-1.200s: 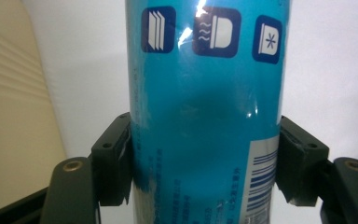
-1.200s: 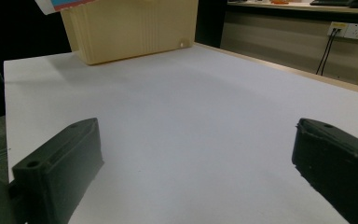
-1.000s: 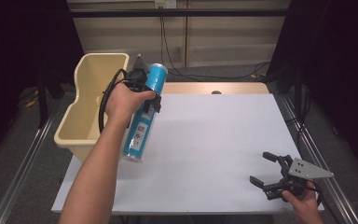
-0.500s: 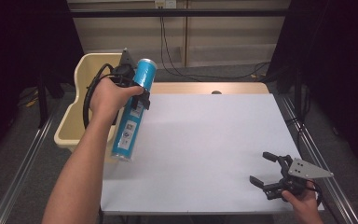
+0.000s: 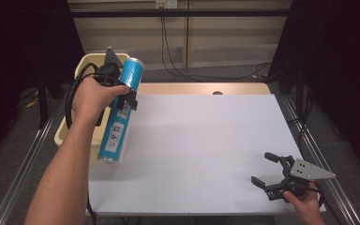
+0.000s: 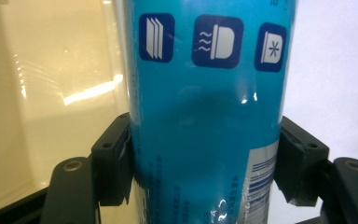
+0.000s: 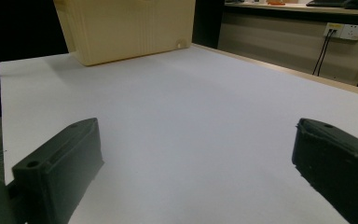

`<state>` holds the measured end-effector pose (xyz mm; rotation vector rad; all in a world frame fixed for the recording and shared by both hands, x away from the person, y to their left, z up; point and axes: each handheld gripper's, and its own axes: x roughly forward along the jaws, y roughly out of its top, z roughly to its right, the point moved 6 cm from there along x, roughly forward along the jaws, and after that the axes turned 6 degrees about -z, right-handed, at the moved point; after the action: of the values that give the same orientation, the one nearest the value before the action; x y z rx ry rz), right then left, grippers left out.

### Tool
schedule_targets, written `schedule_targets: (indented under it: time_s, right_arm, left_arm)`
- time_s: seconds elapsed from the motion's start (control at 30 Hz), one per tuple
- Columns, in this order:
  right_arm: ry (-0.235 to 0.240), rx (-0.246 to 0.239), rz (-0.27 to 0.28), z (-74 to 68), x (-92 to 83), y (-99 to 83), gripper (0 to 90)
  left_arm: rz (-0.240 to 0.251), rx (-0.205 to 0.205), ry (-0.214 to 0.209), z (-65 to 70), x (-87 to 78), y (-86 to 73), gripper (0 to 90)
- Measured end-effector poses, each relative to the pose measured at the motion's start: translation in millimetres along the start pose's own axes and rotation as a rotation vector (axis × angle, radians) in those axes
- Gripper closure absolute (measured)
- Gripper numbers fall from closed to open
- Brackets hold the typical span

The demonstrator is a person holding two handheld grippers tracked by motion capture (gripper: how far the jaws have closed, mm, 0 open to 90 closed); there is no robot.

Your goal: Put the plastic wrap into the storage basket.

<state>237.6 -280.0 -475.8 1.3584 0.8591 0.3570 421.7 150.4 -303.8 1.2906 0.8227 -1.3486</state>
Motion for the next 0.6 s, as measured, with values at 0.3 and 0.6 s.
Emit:
schedule_targets:
  time_s: [0.3, 0.6]
  right_arm:
    - [0.002, 0.001, -0.001, -0.7, 0.2, 0.0, 1.0]
    - [0.002, 0.001, -0.002, -0.8, 0.2, -0.3, 1.0]
  left_arm:
    - [0.000, -0.030, 0.031, -21.8, -1.5, -7.1, 32.1]
    - [-0.002, -0.050, 0.042, -37.5, 0.6, -11.9, 32.1]
